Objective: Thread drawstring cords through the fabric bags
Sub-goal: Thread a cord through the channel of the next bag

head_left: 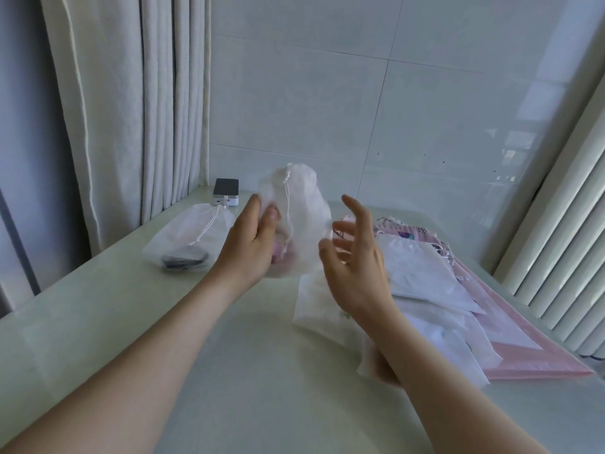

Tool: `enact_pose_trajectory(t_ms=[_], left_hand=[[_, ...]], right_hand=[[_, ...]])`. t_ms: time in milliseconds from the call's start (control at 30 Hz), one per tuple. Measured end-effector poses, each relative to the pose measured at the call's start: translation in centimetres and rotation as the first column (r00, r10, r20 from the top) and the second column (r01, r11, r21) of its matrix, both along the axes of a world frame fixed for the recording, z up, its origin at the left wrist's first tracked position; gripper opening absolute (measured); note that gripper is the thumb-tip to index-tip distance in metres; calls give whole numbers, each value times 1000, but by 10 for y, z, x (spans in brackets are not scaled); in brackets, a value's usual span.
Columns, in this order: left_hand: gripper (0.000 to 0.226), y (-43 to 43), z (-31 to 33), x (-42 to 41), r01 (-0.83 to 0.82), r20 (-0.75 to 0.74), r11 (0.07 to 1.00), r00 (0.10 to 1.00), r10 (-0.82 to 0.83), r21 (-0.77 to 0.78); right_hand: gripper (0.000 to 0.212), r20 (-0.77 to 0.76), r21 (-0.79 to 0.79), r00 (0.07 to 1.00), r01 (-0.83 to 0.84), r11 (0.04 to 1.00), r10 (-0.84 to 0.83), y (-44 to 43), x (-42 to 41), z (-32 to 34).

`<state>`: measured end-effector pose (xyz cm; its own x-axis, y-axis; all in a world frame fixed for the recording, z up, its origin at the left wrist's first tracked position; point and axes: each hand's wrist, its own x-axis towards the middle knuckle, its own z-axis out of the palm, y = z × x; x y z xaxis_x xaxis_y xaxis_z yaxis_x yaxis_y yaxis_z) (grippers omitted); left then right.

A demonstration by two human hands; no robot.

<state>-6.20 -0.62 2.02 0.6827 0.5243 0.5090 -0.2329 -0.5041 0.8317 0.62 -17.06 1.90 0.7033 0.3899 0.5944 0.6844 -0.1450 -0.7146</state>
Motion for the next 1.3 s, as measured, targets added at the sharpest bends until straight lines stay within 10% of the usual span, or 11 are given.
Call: enact_pose_trajectory(t_ms=[267, 367, 500, 767, 1067, 1300], left_hand=[[36, 28, 1, -5, -387, 67, 920, 921, 383, 63], [11, 32, 2, -8, -459, 10, 886, 888, 460, -68], [31, 48, 7, -20, -489, 44, 851, 862, 505, -192], [33, 88, -10, -28, -717, 99, 636, 682, 724, 284], [43, 96, -25, -26, -233, -559, 719, 490, 669, 655], [34, 84, -21, -23, -297, -420, 675, 597, 683, 676]], right_hand=[[61, -24, -85, 1000, -10, 996, 8, 29, 0, 11], [59, 0, -167, 1000, -26, 986, 27, 51, 3, 11], [58, -3, -299, 1000, -17, 954, 17, 83, 4, 12], [55, -117, -322, 991, -97, 942, 62, 150, -6, -2], [49, -24, -624, 996, -86, 777, 90, 165, -1, -40], [52, -30, -527, 999, -39, 849, 27, 148, -5, -12]])
